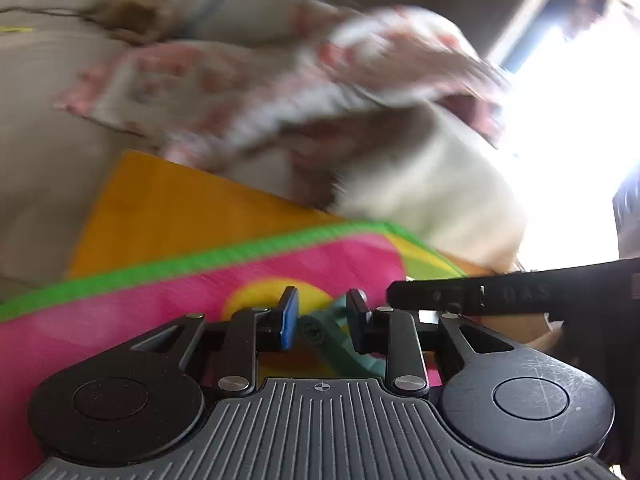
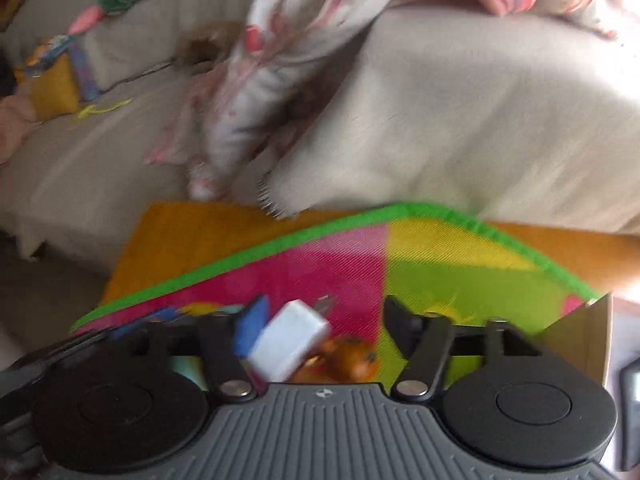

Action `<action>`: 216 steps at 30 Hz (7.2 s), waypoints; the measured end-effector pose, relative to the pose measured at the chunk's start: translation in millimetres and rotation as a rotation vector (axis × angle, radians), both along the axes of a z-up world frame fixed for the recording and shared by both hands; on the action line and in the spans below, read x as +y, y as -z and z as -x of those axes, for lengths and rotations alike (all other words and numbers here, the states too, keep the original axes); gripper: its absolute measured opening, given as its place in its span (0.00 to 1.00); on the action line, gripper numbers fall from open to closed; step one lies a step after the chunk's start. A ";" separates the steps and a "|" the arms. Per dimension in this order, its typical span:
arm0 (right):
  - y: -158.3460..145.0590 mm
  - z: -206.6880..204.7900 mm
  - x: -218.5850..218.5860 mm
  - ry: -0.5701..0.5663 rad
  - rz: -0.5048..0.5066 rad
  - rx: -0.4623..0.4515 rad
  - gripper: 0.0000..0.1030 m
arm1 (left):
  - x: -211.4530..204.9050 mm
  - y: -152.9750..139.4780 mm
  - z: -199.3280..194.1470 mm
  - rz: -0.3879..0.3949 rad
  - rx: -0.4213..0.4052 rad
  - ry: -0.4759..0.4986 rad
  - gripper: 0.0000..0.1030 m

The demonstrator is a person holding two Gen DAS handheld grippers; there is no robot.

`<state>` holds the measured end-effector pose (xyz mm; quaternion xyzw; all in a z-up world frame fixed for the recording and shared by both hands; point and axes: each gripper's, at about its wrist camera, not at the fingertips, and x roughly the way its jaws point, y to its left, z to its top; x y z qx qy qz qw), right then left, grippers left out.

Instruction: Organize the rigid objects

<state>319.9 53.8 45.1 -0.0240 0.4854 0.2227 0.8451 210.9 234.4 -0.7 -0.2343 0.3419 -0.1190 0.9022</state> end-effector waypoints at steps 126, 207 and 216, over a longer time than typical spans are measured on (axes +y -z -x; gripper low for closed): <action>13.0 371.6 -203.3 0.110 0.133 -0.498 0.99 | -155.7 -32.2 281.7 -0.295 0.069 0.047 0.53; 13.8 334.0 -247.8 0.135 0.085 -0.418 0.81 | -176.2 -37.7 242.7 -0.131 -0.068 0.355 0.49; 15.0 333.0 -232.9 0.117 0.066 -0.379 0.81 | -189.8 -42.4 252.7 -0.248 -0.064 0.327 0.49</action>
